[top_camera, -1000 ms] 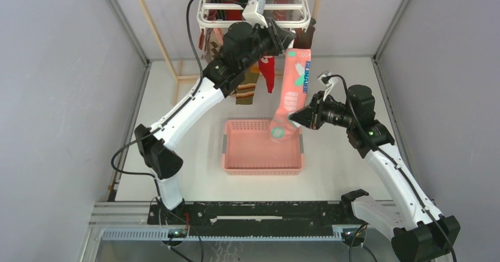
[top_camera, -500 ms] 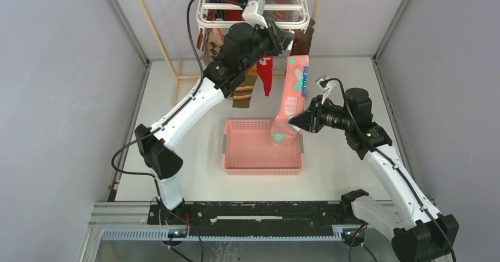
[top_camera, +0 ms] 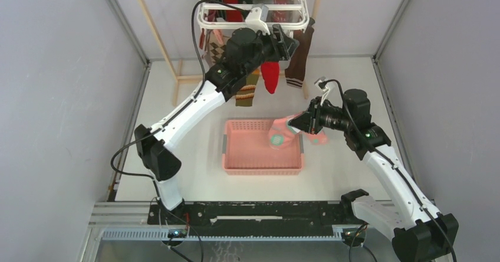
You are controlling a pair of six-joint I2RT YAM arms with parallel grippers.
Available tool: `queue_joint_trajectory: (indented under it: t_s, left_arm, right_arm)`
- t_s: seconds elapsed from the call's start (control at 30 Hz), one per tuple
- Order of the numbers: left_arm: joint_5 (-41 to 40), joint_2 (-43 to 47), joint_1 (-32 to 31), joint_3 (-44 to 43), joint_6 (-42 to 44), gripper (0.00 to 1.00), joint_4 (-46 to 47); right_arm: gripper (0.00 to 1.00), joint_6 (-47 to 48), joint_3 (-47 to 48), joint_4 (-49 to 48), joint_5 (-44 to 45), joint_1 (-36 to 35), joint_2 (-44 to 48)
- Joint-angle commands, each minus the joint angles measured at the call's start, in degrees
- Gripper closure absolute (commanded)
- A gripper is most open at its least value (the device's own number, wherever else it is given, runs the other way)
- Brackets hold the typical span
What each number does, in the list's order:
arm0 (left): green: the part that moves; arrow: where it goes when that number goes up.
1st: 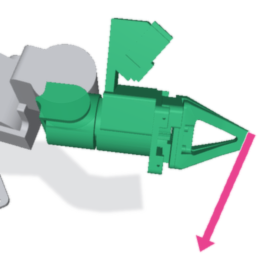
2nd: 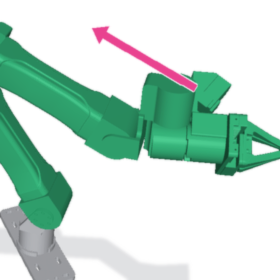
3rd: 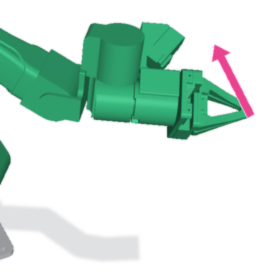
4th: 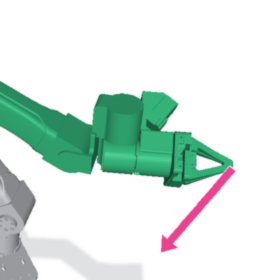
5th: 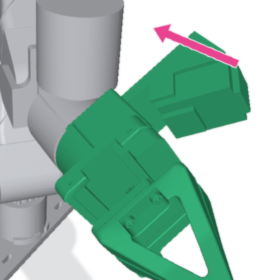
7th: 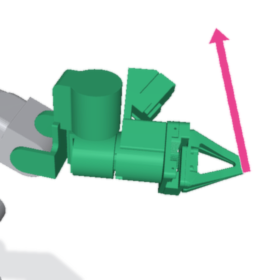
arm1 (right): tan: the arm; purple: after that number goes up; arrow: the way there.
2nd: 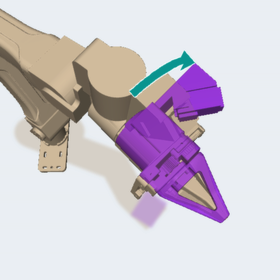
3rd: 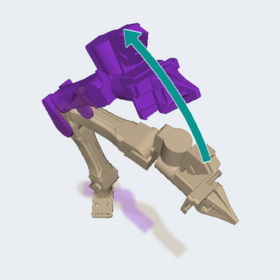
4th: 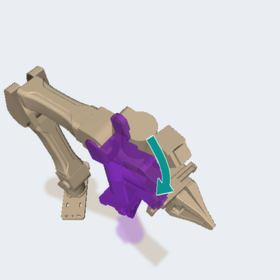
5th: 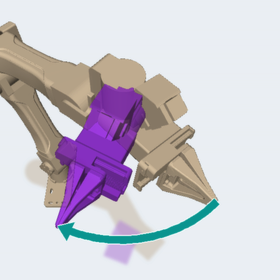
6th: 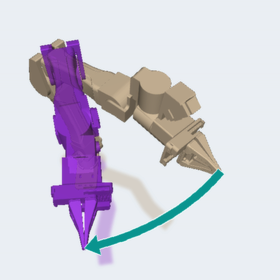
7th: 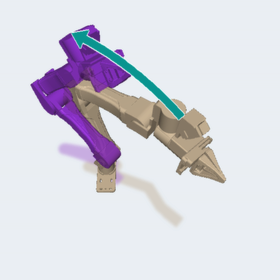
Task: Remove the socks clipped to the hanger
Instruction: Remove the sock from the hanger, then place the sock in the bin.
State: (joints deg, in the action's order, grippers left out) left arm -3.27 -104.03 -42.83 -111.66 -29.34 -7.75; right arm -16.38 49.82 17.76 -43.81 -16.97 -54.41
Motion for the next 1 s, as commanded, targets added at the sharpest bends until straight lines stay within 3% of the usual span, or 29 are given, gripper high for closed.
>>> queue_joint_trajectory:
  t_s: [0.0,0.6,0.73,0.97]
  left_arm:
    - [-0.3,3.7,-0.1,3.2,0.9,0.33,0.6]
    - [-0.4,14.7,-1.3,20.5,2.1,0.16,3.7]
    - [-0.4,16.6,-1.6,23.3,2.4,0.01,4.2]
    - [0.6,18.4,-1.8,25.8,3.0,0.0,4.7]
  right_arm:
    - [0.8,-0.5,0.5,-2.4,-0.1,-0.4,1.1]
    - [0.8,-1.3,0.5,-4.3,1.4,-3.4,-1.1]
    - [0.8,-1.3,0.5,-4.3,2.2,-4.4,-1.5]
    - [0.8,-0.9,0.5,-4.1,3.2,-5.5,-2.2]
